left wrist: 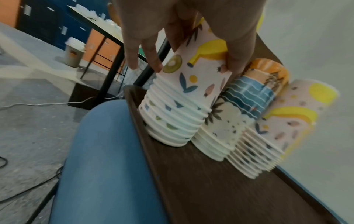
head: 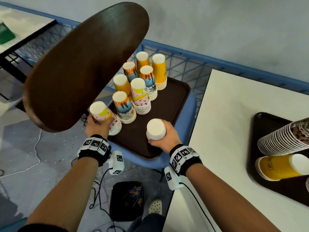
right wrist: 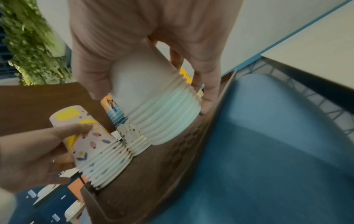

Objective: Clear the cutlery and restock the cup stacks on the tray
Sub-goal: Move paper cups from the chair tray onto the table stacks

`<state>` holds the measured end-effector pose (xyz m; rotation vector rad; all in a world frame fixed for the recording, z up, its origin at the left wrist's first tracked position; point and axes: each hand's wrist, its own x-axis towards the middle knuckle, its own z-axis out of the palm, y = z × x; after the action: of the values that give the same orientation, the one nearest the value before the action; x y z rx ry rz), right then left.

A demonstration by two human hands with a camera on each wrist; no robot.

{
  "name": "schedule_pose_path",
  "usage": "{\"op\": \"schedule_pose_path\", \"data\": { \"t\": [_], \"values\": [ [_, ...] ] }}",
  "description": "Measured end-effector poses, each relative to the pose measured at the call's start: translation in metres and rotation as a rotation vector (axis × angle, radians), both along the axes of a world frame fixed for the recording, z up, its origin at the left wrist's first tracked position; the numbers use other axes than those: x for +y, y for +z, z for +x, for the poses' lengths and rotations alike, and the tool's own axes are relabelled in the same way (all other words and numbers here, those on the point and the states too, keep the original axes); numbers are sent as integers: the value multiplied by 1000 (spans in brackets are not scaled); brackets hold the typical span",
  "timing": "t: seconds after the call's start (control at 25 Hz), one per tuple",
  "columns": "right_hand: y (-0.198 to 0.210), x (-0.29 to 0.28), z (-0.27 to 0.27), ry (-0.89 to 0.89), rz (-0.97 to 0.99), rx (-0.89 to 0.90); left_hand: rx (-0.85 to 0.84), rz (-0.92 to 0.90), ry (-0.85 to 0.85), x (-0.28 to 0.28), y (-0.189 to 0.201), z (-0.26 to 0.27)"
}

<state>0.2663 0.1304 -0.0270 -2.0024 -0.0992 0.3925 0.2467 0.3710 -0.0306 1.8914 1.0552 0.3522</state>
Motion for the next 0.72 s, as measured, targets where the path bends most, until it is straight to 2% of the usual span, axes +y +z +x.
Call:
{"op": "schedule_pose_path", "data": {
  "t": [0.08, 0.16, 0.32, 0.48, 0.72],
  "values": [
    [4, -15, -7, -50, 9, -6, -33, 11, -60, -24, 5, -15],
    [6, -34, -16, -115, 11, -5, -74, -40, -202, -55, 5, -26],
    [10, -55, -31, -244, -36, 9, -70, -118, -397, -97, -5, -21],
    [21, -70, -48, -329, -33, 38, 68, -120, -426, -117, -9, -15],
    [32, -102, -80, -371, -17, 29, -41, -47, -398, -129, 2, -12]
  ]
}}
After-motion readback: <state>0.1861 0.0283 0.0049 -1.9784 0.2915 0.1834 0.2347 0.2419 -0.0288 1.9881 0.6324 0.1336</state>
